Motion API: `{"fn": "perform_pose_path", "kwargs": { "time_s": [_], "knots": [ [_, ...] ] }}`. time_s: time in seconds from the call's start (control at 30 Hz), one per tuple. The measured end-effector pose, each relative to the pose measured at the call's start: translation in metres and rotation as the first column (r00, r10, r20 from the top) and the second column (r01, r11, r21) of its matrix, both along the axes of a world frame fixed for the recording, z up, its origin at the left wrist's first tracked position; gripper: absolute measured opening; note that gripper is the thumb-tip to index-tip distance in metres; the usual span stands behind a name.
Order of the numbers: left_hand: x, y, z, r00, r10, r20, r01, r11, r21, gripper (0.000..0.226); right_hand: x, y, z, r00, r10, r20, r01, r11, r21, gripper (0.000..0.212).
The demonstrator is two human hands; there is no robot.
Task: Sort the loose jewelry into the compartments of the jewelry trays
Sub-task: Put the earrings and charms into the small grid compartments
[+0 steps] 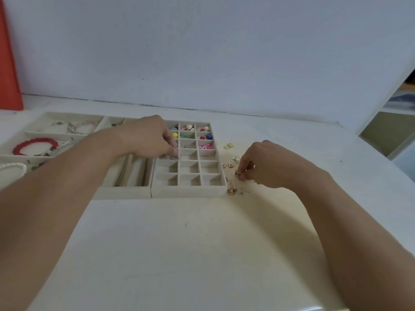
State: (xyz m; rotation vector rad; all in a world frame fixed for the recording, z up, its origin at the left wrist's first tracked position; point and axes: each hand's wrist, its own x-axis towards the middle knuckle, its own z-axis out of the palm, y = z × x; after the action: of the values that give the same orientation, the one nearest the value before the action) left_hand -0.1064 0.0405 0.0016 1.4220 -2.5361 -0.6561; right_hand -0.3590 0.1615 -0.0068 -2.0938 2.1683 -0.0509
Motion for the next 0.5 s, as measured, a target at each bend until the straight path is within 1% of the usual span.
{"fn": "perform_pose_path", "kwargs": {
  "time_s": [0.17,0.27,0.37,0.43,0.5],
  "knots": [
    [0.005,0.0,-0.002,0.999,0.019,0.047,-0.018,1.0,-0.02,0.009,0.006,0.0,-0.004,0.988,0.014,-0.152,-0.01,1.0,0.027,0.018],
    [0.007,0.0,-0.002,0.998,0.02,0.066,-0.019,1.0,-0.021,0.013,0.004,0.002,-0.004,0.983,0.029,-0.182,-0.028,1.0,0.008,0.016],
    [0.01,0.0,-0.004,0.999,0.022,0.038,-0.022,1.0,-0.021,0.014,0.001,0.004,0.006,0.985,0.018,-0.172,-0.03,0.997,-0.068,0.014],
    [0.011,0.0,-0.005,0.999,0.029,0.014,-0.029,0.999,-0.028,0.011,0.002,0.005,0.017,0.993,0.008,-0.122,-0.026,0.989,-0.147,0.013],
    [0.011,-0.001,-0.007,0.999,0.035,0.0,-0.035,0.999,-0.03,0.012,0.011,0.002,0.027,0.996,0.041,-0.082,-0.058,0.976,-0.211,0.014]
  ]
}}
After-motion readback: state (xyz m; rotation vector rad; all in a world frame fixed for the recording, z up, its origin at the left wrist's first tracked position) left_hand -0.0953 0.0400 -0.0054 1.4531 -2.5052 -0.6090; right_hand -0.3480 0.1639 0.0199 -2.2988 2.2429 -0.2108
